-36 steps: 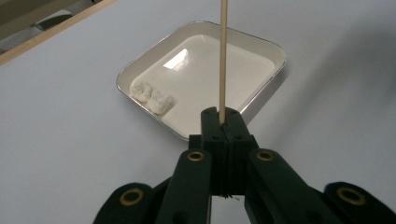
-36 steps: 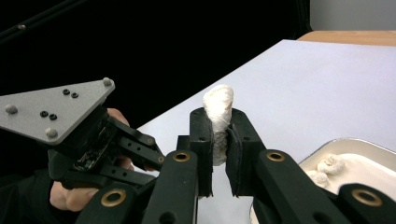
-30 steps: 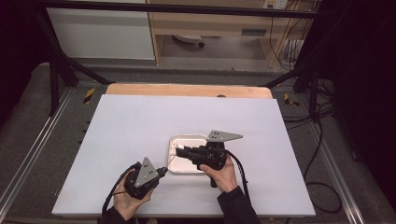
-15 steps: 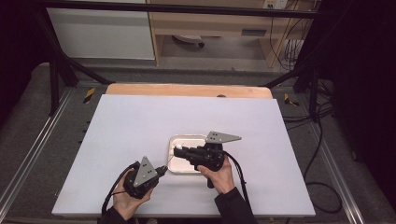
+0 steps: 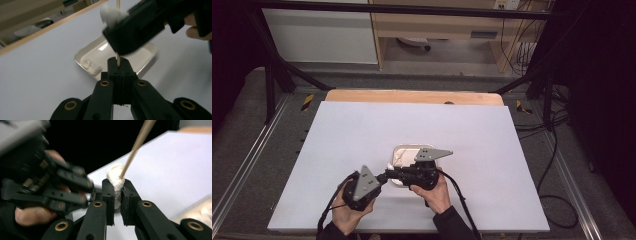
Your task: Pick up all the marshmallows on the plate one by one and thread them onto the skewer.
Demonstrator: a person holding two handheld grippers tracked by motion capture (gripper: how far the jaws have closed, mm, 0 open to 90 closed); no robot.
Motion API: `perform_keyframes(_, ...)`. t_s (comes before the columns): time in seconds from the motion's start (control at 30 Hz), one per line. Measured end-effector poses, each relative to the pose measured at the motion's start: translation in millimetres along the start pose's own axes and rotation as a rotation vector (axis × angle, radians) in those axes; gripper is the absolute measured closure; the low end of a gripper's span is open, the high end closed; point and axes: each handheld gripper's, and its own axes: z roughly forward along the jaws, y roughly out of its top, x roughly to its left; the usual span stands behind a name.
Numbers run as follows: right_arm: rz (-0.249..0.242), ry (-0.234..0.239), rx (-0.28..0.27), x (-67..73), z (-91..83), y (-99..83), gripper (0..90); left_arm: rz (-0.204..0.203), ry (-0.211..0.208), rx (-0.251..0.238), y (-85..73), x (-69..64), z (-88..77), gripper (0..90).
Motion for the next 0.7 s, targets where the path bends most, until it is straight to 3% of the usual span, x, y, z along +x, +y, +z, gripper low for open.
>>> perform_keyframes(0.03, 0.024, 0.008, -0.039, -2.8, -3.1, 3.3, 82.6, -0.023, -0.011, -0.016, -2.0, 3.4, -3.1, 89.7)
perform_keyframes(0.07, 0.048, 0.022, -0.041, -6.3, -4.0, 5.2, 81.8, -0.016, -0.002, -0.012, -0.1, 4.5, -4.8, 89.7)
perform_keyframes(0.17, 0.048, 0.01, -0.065, -4.5, -3.3, 5.4, 78.3, -0.012, -0.012, -0.004, 1.5, 1.7, 2.3, 89.6)
perform_keyframes(0.27, 0.015, -0.033, -0.025, -3.6, -2.0, 2.1, 66.5, -0.013, -0.009, -0.02, 5.5, 0.0, 2.8, 89.6)
perform_keyframes(0.33, 0.009, -0.038, 0.002, -1.8, 1.8, -1.4, 55.9, -0.036, -0.011, -0.025, 6.0, 2.5, 1.9, 89.6)
perform_keyframes(0.43, 0.025, -0.05, -0.043, -2.8, -1.2, 0.3, 40.6, -0.078, -0.024, -0.016, 1.4, 8.7, 3.5, 89.5)
perform_keyframes(0.53, 0.019, -0.1, -0.089, -6.3, -11.0, 3.9, 27.3, -0.125, -0.028, -0.012, -2.7, 17.8, 3.3, 89.5)
perform_keyframes(0.7, -0.013, -0.259, -0.027, -22.6, -15.8, 4.4, 26.7, -0.17, -0.008, 0.006, -10.9, 32.3, 0.2, 89.5)
